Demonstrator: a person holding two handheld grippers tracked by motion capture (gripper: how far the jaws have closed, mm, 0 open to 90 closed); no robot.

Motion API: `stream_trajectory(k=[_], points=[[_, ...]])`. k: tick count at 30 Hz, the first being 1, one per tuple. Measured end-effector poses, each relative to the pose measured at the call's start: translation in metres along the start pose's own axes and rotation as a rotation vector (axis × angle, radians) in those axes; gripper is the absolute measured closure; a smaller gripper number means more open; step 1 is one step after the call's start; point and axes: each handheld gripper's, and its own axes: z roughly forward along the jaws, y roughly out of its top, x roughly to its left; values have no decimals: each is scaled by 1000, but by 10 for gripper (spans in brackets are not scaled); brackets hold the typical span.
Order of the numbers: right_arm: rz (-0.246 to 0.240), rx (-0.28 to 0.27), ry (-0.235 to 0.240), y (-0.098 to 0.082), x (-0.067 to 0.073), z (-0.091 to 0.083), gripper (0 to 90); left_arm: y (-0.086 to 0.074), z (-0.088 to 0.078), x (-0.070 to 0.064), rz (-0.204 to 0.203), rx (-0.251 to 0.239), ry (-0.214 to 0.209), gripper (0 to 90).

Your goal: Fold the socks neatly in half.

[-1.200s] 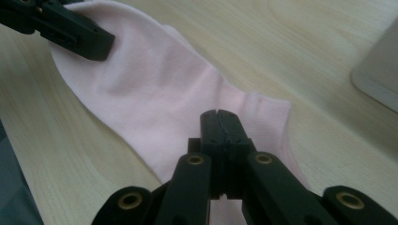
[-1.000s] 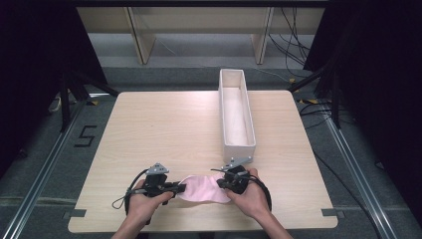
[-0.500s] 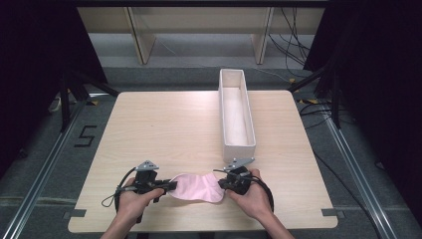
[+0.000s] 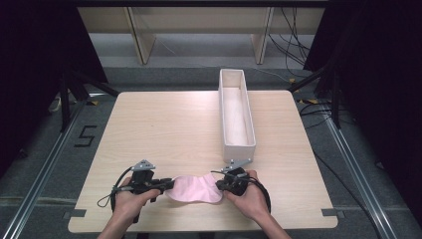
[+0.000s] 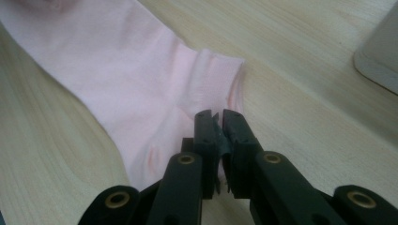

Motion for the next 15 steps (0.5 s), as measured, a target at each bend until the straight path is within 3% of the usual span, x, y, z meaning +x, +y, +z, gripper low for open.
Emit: stream_trajectory(k=[1, 6, 7, 8, 11, 12, 13, 14, 15], points=[[-8, -18, -12, 0, 1, 2, 848, 0, -1, 2, -2, 10, 3, 784], [-6, 2, 6, 0, 3, 3, 843, -4, 2, 4, -1, 31, -8, 790], [-22, -3, 0, 0, 2, 4, 838, -5, 4, 3, -12, 32, -1, 779], [2, 6, 9, 1, 3, 2, 834, -6, 4, 6, 10, 61, 4, 751], [-17, -13, -4, 1, 1, -2, 827, -9, 9, 8, -6, 79, 48, 666], [-5, -14, -3, 2, 1, -4, 826, -11, 11, 10, -9, 75, 40, 654], [-15, -31, -14, 2, 0, -3, 825, -11, 13, 11, -2, 91, 45, 646], [-4, -11, 4, 3, -1, -6, 824, -12, 15, 11, 6, 94, 64, 638], [-18, -18, -16, 3, -2, -5, 822, -12, 17, 12, 17, 109, 74, 631]])
